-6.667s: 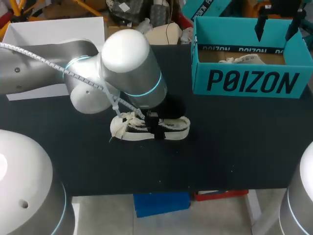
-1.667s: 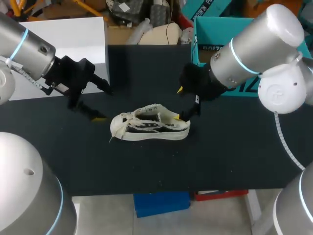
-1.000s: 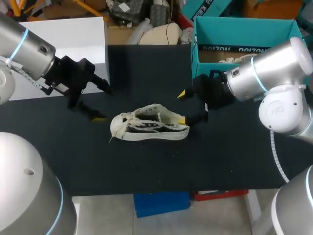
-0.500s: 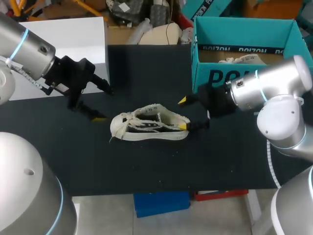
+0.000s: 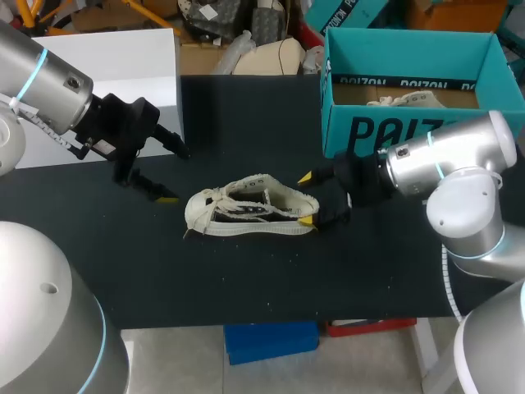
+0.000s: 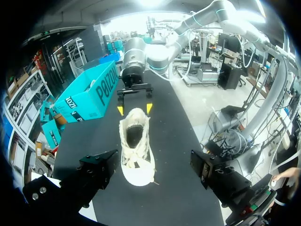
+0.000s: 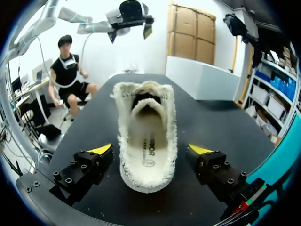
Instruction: Take the shoe out of the shoebox, open the shoe tongue, remove and reinsert the insole, then place the shoe into the shoebox
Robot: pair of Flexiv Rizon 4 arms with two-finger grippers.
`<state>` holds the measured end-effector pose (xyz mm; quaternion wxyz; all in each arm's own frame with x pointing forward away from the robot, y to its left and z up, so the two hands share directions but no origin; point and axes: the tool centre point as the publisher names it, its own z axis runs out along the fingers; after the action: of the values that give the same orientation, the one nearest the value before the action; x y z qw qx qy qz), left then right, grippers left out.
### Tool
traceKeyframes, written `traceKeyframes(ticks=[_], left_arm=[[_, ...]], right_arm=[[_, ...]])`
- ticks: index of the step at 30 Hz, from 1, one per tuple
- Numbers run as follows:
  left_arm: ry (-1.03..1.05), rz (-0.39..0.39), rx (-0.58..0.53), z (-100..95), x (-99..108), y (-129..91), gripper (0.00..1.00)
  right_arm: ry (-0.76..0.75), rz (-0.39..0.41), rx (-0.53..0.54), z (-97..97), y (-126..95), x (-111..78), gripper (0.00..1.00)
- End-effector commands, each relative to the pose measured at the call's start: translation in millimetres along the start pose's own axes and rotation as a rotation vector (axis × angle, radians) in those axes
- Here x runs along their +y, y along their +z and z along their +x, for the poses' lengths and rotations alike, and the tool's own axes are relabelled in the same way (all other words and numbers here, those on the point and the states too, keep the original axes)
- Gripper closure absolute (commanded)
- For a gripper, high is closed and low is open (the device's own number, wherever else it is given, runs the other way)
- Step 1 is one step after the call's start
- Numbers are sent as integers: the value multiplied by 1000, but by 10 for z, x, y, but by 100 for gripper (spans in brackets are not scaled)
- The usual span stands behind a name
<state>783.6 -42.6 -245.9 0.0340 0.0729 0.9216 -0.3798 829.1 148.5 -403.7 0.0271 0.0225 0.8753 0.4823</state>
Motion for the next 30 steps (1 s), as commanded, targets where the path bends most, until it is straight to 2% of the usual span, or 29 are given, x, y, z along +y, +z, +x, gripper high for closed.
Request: traceKeyframes(ticks=[1, 29, 30], left_arm=[[2, 0, -4, 7, 7, 8, 0], [2, 0, -4, 7, 7, 8, 0], [2, 0, -4, 7, 7, 8, 0]], right_arm=[[6, -16, 5, -31, 113, -58, 0], [39, -67, 57, 2, 361, -217, 0], [32, -65, 74, 8, 381, -229, 36]])
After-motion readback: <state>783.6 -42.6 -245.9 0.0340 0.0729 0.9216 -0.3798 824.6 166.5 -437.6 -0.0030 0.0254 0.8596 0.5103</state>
